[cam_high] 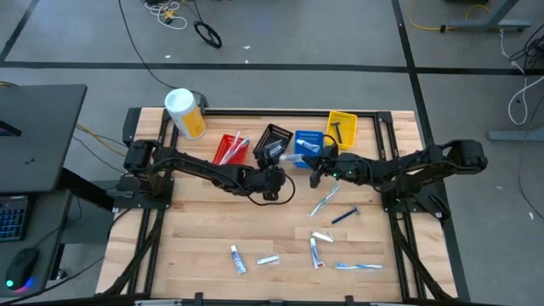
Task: Pick & Place Travel size toiletries
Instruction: Put the purple toothpaste into the blue bin
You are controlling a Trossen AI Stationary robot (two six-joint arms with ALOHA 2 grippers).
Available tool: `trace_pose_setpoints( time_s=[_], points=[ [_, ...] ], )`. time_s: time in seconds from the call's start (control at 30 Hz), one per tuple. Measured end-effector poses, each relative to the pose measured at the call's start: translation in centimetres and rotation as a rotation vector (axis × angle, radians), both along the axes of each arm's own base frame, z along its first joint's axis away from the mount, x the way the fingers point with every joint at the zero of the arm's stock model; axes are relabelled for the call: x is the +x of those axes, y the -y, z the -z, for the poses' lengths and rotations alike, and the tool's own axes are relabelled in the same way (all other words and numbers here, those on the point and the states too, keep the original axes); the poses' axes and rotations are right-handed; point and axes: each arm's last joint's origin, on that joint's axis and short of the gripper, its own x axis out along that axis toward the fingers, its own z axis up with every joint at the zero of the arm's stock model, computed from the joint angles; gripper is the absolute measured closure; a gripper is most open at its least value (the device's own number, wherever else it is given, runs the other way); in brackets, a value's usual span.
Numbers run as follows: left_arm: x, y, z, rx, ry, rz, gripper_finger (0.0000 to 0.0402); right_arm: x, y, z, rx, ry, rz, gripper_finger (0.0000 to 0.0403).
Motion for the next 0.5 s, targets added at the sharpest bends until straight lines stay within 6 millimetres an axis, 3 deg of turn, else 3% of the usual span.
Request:
trace_pose_setpoints(
  time_s=[0.17, 0.5],
  points=[
    [0.1, -0.5, 0.0, -0.047, 0.024, -0.02, 0.0203, -0.6, 0.1, -0.3, -0.047, -0.046, 0.081, 0.0403],
    [0.1, -0.7, 0.1, -0.147, 0.058, -0.015, 0.0207, -1.8, 0.5, 1.4, -0.083, -0.255, 0.233, 0.0403]
  ],
)
